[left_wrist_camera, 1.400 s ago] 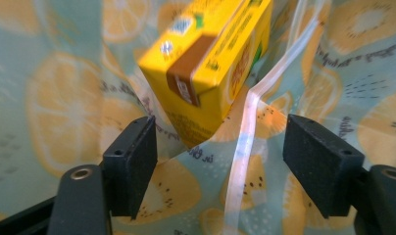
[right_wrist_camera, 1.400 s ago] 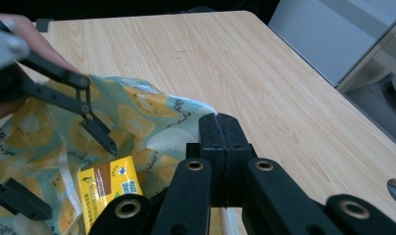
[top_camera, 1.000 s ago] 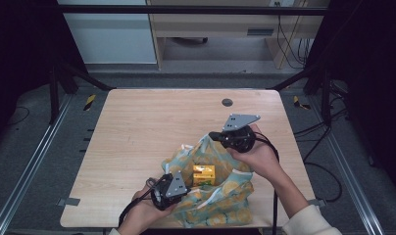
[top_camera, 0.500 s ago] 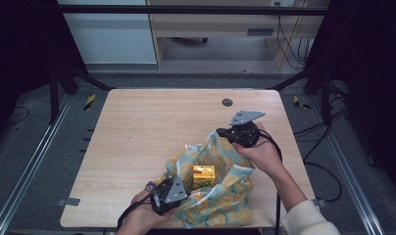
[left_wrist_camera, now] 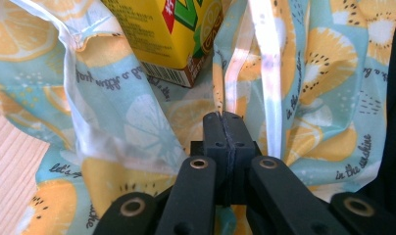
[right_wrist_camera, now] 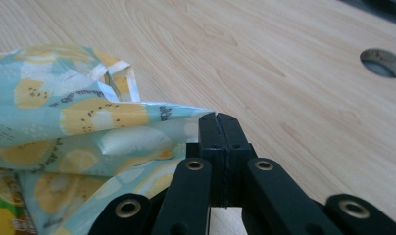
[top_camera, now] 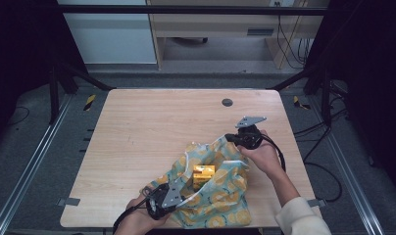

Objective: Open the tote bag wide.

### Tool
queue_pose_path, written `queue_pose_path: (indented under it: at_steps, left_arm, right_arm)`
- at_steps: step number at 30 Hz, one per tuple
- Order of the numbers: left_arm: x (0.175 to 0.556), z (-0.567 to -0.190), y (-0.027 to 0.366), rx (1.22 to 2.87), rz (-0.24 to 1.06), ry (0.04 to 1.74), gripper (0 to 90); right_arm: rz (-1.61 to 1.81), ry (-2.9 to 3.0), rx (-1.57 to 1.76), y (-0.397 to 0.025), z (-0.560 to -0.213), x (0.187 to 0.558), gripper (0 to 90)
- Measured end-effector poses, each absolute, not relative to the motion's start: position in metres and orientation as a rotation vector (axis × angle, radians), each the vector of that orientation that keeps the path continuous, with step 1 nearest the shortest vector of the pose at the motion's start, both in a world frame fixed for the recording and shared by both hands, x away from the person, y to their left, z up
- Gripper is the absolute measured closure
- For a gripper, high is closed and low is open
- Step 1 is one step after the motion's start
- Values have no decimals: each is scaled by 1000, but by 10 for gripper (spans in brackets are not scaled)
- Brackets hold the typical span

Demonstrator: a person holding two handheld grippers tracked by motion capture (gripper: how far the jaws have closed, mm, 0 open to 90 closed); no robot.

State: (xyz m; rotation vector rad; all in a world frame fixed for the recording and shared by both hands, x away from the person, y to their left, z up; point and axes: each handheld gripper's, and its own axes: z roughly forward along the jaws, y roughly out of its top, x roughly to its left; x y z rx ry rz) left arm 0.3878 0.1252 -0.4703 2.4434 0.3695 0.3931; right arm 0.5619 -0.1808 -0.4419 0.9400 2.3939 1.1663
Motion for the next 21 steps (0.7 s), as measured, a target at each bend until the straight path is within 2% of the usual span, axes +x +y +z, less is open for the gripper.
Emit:
queue_pose_path:
  at_steps: [7,21]
  left_arm:
    - [386,-476,122,2462,384,365,900]
    - [386,-481,123,2472,368,380,900]
  right_arm:
    - [1096,2430,963,-183,-464,565,900]
    - [1007,2466,988,-180,-484,567,900]
